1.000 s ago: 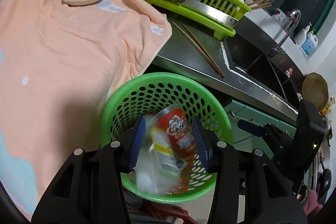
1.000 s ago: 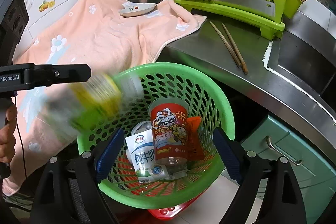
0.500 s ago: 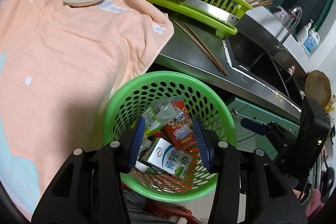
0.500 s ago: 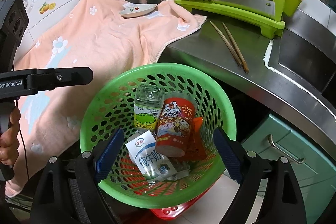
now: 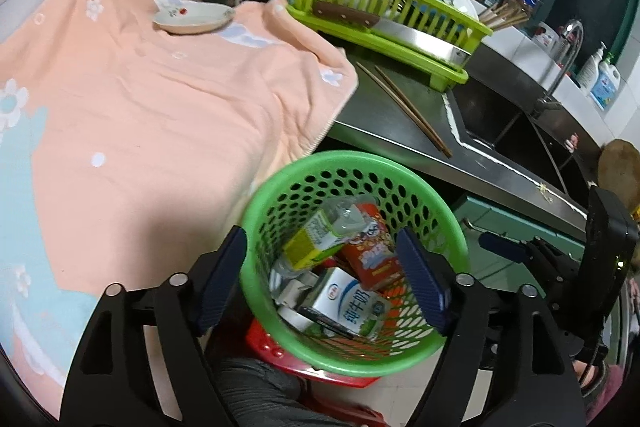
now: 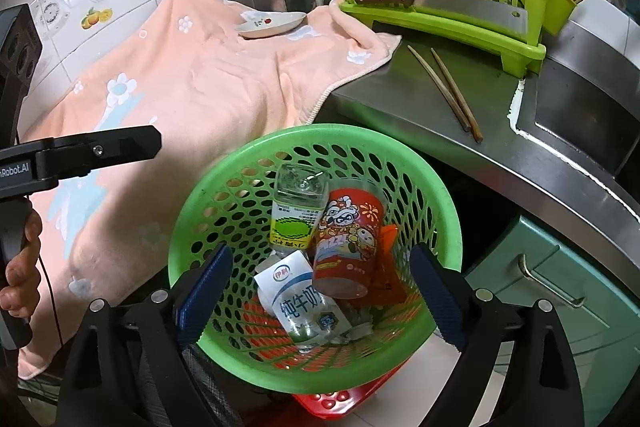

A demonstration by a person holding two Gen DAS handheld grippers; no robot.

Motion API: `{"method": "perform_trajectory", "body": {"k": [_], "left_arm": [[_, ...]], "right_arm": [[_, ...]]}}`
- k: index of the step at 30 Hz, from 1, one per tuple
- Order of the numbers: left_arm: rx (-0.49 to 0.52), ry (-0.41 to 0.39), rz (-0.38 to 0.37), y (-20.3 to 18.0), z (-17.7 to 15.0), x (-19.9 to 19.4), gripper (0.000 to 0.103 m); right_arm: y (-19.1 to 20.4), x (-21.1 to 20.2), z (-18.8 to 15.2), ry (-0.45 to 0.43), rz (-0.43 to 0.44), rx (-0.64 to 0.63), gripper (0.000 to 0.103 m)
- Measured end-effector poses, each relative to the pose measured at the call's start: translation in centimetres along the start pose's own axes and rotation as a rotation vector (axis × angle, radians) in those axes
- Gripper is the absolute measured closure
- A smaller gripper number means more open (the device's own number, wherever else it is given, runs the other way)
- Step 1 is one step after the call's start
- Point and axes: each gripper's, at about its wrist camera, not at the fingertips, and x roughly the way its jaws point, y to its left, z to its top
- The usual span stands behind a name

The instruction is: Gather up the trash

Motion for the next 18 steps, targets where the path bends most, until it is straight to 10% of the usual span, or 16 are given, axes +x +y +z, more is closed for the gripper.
{"method": "perform_trajectory", "body": {"k": [18], "left_arm": [[-0.022, -0.142, 0.180, 3.5, -1.9, -6.3, 0.006]], "right_arm": [[3.3, -1.8, 0.6, -0.044, 0.017, -0.004, 0.014]]}}
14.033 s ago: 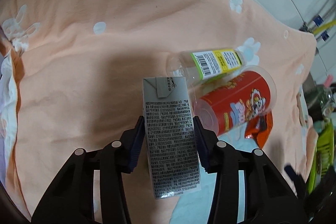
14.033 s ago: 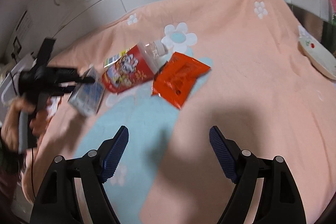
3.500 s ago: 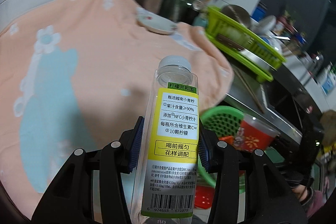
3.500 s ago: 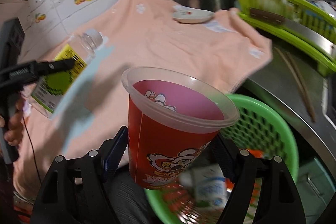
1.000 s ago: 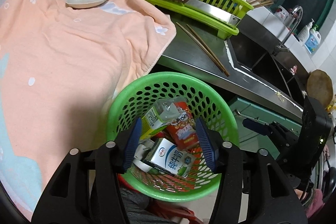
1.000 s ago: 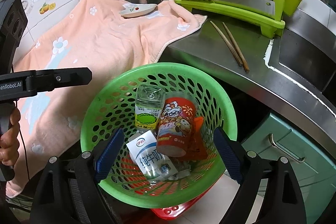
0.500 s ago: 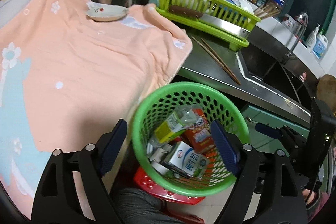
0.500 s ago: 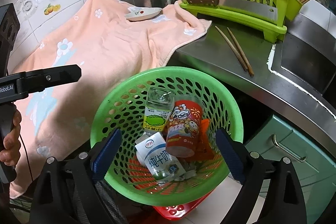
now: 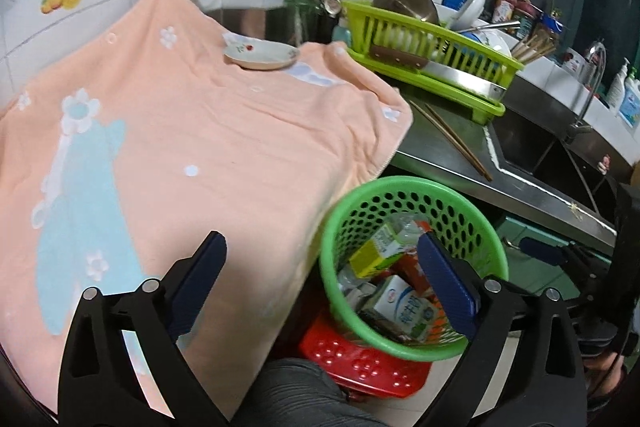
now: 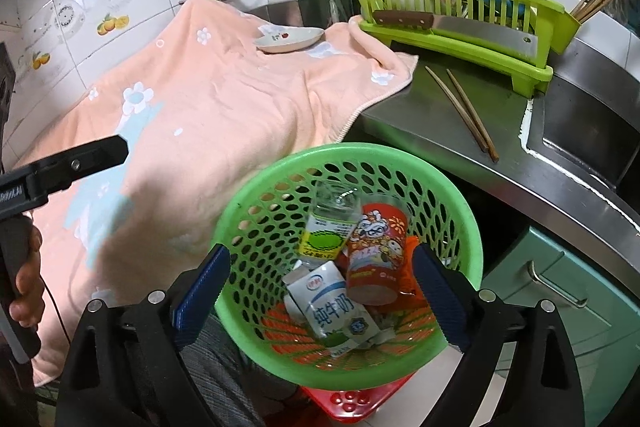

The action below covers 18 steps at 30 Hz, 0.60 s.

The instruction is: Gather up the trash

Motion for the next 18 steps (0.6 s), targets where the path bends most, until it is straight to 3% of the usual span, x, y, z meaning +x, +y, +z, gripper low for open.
{"method": "perform_trajectory", "body": {"k": [18], "left_arm": [[-0.020, -0.094, 0.142, 3.7, -1.7, -4.7, 0.005]], "right_arm": [[2.9, -2.4, 0.8, -0.082, -0.019, -0.041, 0.012]]}}
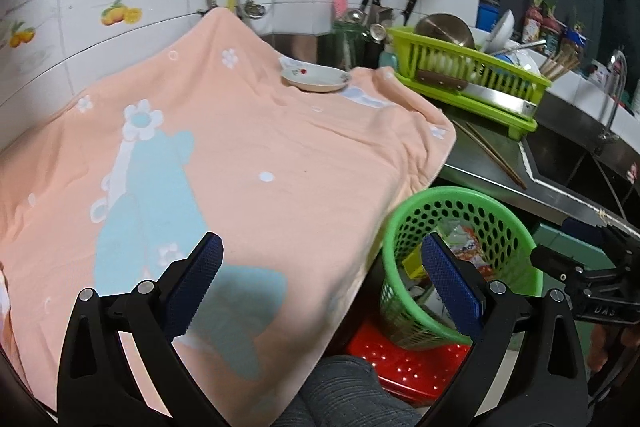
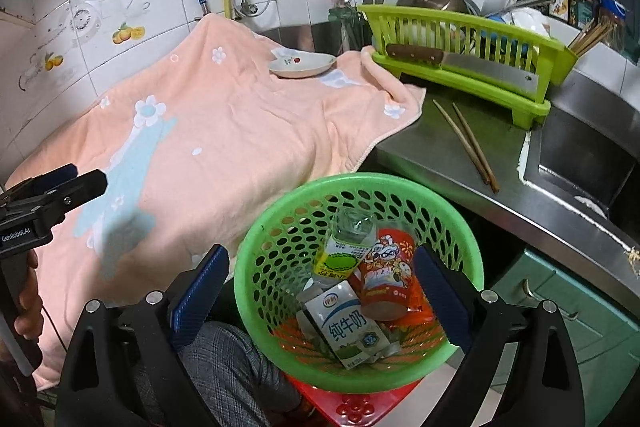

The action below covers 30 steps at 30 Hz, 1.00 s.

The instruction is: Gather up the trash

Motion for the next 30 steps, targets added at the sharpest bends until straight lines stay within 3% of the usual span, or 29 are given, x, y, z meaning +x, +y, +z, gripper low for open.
{"method": "perform_trajectory", "body": {"k": [16, 30], "left_arm": [[-0.085, -0.026, 0.014, 3.5, -0.6, -2.1, 0.005], [-0.106, -0.061, 0.024, 3.8, -0.6, -2.9, 0.005]], "right_arm": [[2.0, -0.3, 1.0, -0.027, 0.005, -0.029, 0.011], [2.7, -1.0, 1.6, -0.075, -0.009, -0.041, 0.008]]}}
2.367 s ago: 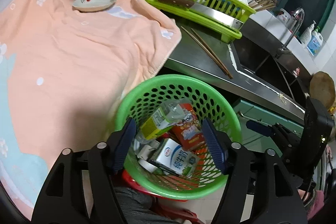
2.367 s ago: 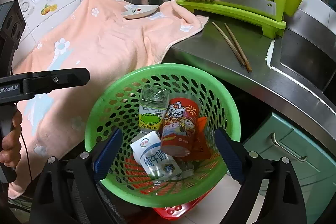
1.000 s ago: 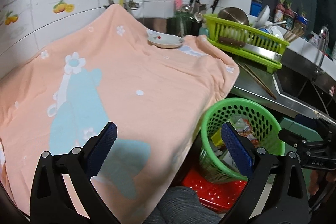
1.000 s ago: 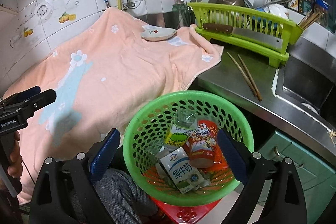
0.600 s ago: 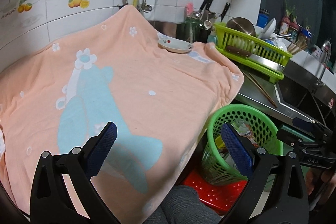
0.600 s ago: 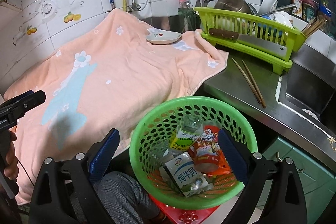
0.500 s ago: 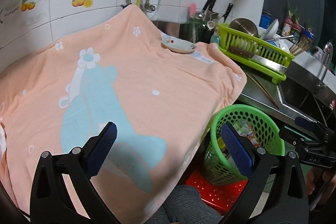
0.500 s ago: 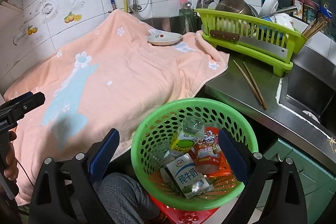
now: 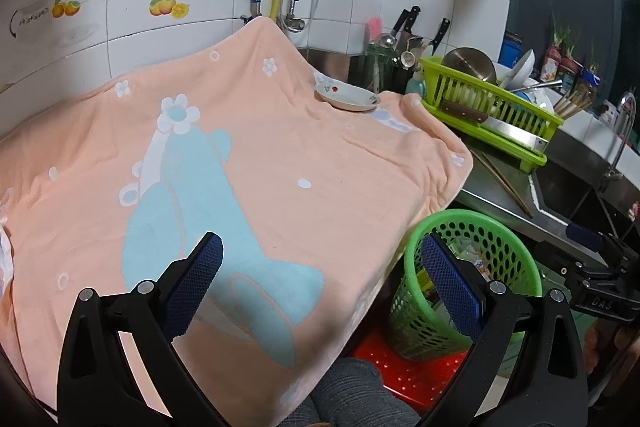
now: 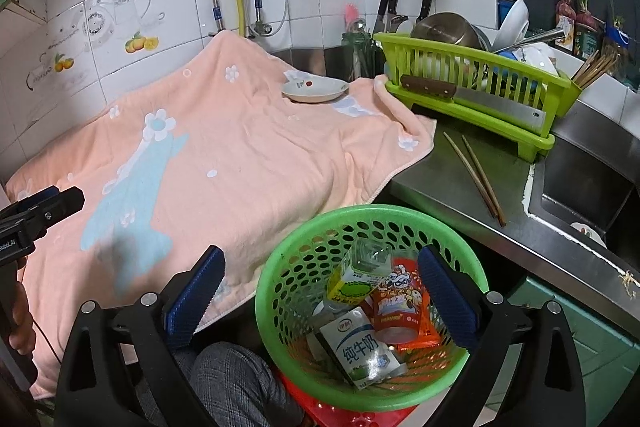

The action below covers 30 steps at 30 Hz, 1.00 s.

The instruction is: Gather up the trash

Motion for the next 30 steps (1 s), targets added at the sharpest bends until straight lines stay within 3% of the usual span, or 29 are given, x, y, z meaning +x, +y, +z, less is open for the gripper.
{"method": "perform_trajectory", "body": {"k": [30], "left_arm": [[0.012, -0.012, 0.006, -0.02, -0.35, -0.07, 0.005]], "right_arm": [[-0.07, -0.65, 0.01, -0.041, -0.006, -0.009, 0.007]]}}
